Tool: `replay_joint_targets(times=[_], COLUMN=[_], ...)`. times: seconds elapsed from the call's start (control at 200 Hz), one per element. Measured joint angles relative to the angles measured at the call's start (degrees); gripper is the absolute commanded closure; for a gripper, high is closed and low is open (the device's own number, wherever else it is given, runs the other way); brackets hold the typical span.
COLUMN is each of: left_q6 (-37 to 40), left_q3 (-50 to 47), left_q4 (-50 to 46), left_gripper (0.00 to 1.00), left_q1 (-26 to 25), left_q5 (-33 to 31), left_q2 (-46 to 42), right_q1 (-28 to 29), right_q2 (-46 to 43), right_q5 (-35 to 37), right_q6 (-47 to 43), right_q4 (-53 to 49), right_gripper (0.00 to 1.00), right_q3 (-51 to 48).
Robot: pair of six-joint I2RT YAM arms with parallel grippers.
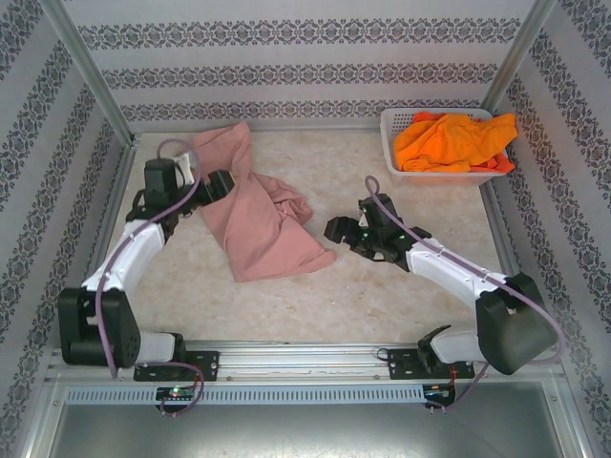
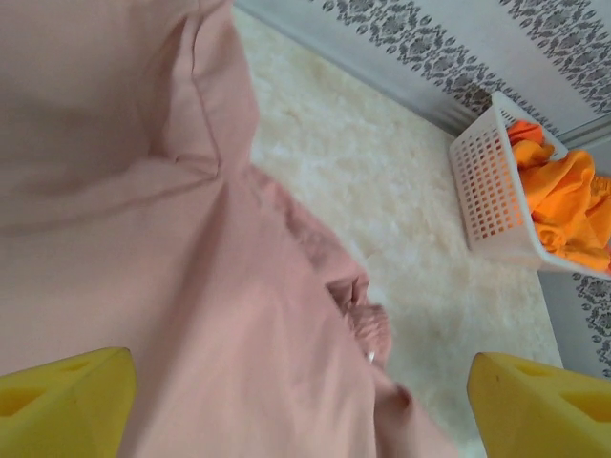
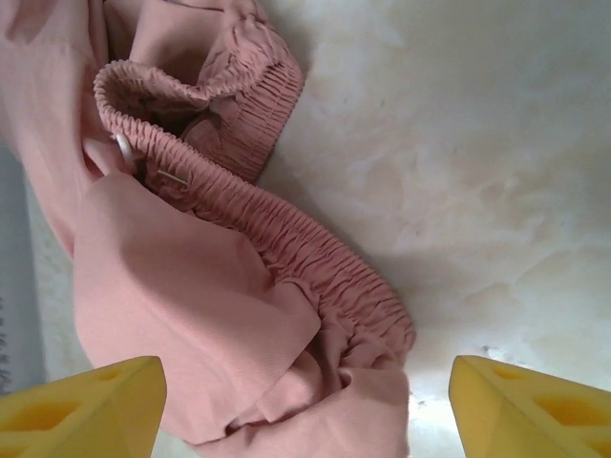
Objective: Fold and stack the shorts
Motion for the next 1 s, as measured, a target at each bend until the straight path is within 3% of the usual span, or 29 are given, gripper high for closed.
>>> replay_joint_targets(times=[0.16,0.4,0.455,0.609,0.714,0.884,1.004], left_q6=[-1.44,-4.55,-5.44,-7.48,-8.44,-9.60,-9.60], left_q3=[-6.78,-11.10,-12.07,-12.87,-12.87,-14.01,-16.02], left_q4=[0.26,2.03,2.73,3.63,4.24,4.17,3.85], left_gripper=[0.08,0.08,0.08,0.08,0.09,0.12,0.15], left_q1=[0.00,0.00,0.00,0.00,0.00,-1.66,-5.86], left_q5=[-1.01,-0.26,0.00,1.29,2.16,2.60,1.66], left_q2=[-6.25,-6.62,-6.62,-6.62,-6.73,-9.18,-12.37], right_q1=[1.60,3.91,5.33,7.10,7.08,7.08,6.67], right_q2=[-0.11,3.39,5.25,8.44,8.68,6.80,3.02], right_q5=[0.24,0.35,0.35,0.63,1.79,5.57,8.35], right_q6=[12.70,26.62,29.00,32.76,32.94,27.32,23.19], right_q4=[3.80,10.32,12.39,16.33,16.13,11.67,9.86], right_gripper=[0.20,0.17,0.23,0.61,0.80,1.00,1.00], right_q3=[-3.28,-6.21,-6.21,-6.10,-4.66,3.34,6.14])
